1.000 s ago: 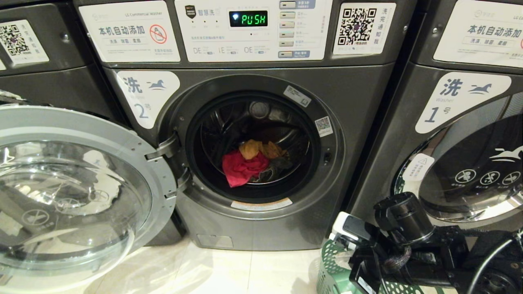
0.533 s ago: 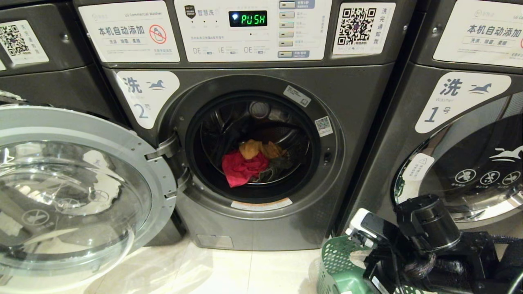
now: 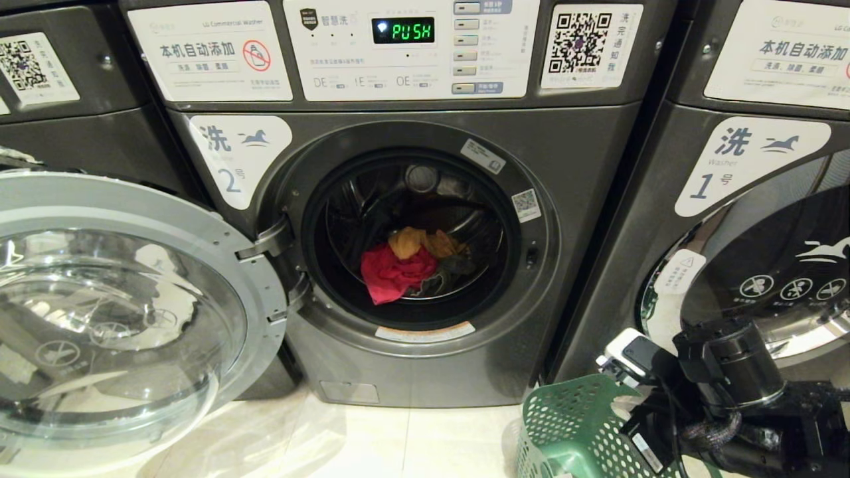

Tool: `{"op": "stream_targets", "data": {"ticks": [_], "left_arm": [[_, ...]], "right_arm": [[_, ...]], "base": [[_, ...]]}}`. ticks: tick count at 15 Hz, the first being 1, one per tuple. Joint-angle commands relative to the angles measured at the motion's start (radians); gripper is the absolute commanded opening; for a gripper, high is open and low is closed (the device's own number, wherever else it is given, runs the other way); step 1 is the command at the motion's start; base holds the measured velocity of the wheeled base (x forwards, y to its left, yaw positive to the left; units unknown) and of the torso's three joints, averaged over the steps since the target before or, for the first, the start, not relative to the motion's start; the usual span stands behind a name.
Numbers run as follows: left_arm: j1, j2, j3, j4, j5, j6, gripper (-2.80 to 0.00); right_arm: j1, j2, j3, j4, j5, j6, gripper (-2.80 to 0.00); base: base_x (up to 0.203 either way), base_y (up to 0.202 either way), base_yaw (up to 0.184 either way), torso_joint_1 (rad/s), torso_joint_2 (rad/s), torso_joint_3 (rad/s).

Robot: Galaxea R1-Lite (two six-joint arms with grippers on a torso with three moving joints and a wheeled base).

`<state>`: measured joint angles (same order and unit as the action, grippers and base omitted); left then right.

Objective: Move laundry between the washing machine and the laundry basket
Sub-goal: Pick a cloth and place it into the basket

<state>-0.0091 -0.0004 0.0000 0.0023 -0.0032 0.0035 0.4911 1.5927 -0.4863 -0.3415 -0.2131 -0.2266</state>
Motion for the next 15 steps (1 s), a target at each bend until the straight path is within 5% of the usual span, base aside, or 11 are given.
{"op": "stream_targets", "data": {"ticks": [1,9,15], "left_arm": [[0.0,0.0,0.0,0.001,0.0,0.003,-2.8],[0.0,0.0,0.0,0.0,0.0,0.003,-2.8],[0.0,0.0,0.0,-0.001,0.0,0.003,-2.8]], "right_arm": [[-0.003,-0.014,0.02,-0.002,-0.007,-0.002,-2.8],[-0.02,-0.033,0.051,-0.003,-0.014,0.0,-2.8],[-0.026,-0.031,0.048,-0.003,-0.014,-0.002,-2.8]], "base": [[0.0,0.0,0.0,0.0,0.0,0.0],[0.0,0.008,-0.001,0.0,0.0,0.0],[0.0,0.176,-0.003,0.001,0.0,0.005]]}}
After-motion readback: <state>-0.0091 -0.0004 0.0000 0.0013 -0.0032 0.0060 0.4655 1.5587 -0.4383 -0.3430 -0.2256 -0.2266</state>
